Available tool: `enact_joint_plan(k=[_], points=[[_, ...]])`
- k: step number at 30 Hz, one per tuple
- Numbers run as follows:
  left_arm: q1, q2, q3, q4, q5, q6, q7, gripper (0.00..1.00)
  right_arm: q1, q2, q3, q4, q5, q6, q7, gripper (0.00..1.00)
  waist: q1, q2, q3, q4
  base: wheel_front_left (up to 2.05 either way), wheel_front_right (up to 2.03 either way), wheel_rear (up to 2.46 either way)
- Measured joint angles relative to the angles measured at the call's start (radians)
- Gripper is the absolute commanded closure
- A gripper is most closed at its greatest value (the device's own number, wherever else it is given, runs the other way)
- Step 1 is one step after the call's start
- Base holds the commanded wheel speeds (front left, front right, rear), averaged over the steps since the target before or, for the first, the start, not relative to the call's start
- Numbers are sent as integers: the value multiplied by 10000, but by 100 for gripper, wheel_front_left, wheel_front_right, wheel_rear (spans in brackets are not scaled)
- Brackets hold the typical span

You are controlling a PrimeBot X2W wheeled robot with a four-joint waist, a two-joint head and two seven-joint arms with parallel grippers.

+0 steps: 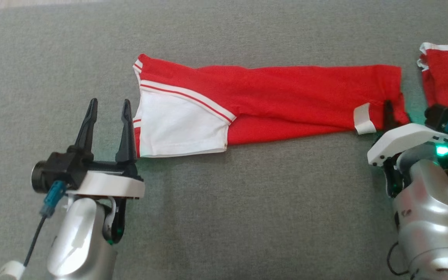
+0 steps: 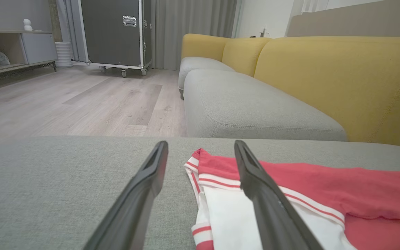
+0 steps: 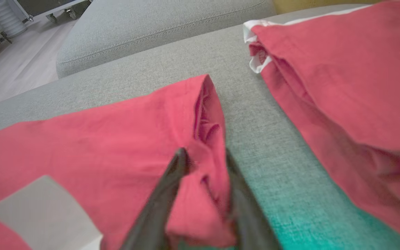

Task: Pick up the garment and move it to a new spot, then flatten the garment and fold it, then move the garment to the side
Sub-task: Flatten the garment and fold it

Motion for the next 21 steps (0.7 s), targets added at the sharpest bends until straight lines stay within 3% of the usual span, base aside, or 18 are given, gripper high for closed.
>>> enact_joint_plan(k=[7,13,21], points=[[40,-88,337,-13,173,-79,0,0,0,21,-54,-90,-575,0,-366,100,-1,0,-337,-358,0,0,0],[207,-205,545,-113,293,-215,0,0,12,-460,-77,-378,-568,0,-426,100,-2,0,-742,-625,0,0,0],[486,-332,640,-171,349,-249,0,0,27,-391,736,-932,1072,0,-474,100,-2,0,-1234,-658,0,0,0]])
